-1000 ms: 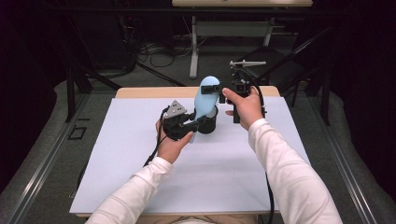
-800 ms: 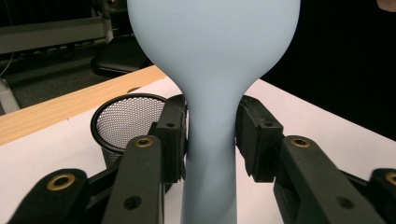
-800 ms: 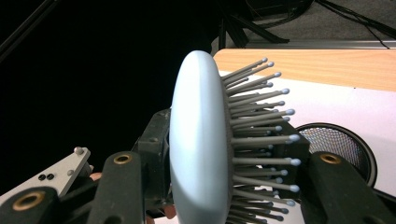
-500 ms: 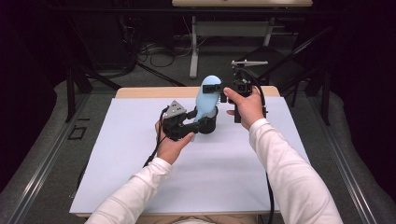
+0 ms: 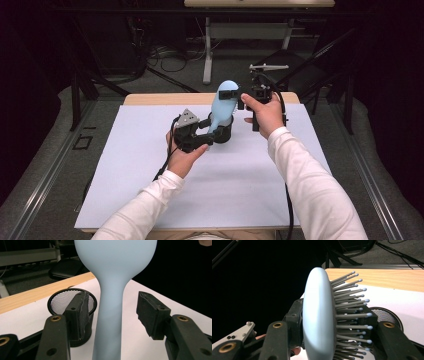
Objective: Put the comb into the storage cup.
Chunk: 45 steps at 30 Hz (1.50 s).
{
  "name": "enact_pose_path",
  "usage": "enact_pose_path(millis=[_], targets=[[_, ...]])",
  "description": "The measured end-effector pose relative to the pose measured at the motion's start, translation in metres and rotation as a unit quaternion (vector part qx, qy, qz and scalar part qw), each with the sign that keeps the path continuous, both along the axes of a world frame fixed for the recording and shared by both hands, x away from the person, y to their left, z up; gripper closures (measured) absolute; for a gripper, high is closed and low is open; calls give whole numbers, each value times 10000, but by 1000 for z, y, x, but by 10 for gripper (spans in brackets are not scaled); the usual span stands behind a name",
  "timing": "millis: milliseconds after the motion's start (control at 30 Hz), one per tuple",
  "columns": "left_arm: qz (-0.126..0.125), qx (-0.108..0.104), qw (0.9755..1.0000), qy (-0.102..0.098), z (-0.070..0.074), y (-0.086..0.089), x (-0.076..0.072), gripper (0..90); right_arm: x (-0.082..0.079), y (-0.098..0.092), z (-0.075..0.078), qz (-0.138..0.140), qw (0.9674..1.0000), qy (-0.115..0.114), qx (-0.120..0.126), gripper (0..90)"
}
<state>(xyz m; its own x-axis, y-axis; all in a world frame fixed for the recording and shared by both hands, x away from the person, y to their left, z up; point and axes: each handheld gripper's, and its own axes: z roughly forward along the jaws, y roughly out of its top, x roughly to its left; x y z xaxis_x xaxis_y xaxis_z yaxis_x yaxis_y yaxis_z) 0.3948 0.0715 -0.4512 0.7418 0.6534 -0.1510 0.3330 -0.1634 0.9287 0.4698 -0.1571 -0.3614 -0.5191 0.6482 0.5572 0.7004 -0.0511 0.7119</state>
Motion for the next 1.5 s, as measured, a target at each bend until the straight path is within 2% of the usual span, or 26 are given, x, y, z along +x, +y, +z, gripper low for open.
enact_pose_path(millis=[133, 267, 367, 533, 633, 667, 733, 833, 1033, 1233, 1400, 1500], targets=[[25, 17, 10000, 8, 0, 0, -1, 410, 0, -2, 1, -32, 10000, -21, -4, 496], [104, 28, 9999, -13, 2, 2, -4, 344, 0, -6, 2, -100, 9999, -56, -39, 496], [181, 131, 9997, -37, 2, 2, -6, 332, 0, -9, 3, -140, 9999, -70, -26, 496], [203, 167, 9996, -35, 3, 3, -9, 327, 0, -13, 4, -199, 9997, -100, -74, 496], [299, 186, 9994, -34, 4, 5, -11, 315, -1, -15, 5, -225, 9996, -154, -102, 496], [247, 157, 9995, -116, 4, 6, -10, 318, -1, -15, 5, -231, 9995, -162, -108, 496], [244, 154, 9995, -152, 4, 7, -11, 330, -1, -16, 5, -240, 9995, -158, -124, 496], [344, 225, 9989, -239, 3, 11, -12, 330, -1, -18, 7, -269, 9993, -179, -170, 496], [256, 204, 9993, -184, 2, 16, -12, 377, -1, -21, 10, -299, 9991, -218, -208, 496], [242, 238, 9994, -52, 1, 20, -12, 366, -1, -22, 13, -346, 9988, -268, -241, 496], [327, 254, 9991, -24, -1, 22, -13, 292, -1, -22, 16, -369, 9985, -314, -266, 495], [397, 416, 9983, -35, -2, 22, -13, 226, -1, -23, 19, -407, 9980, -356, -323, 495]])
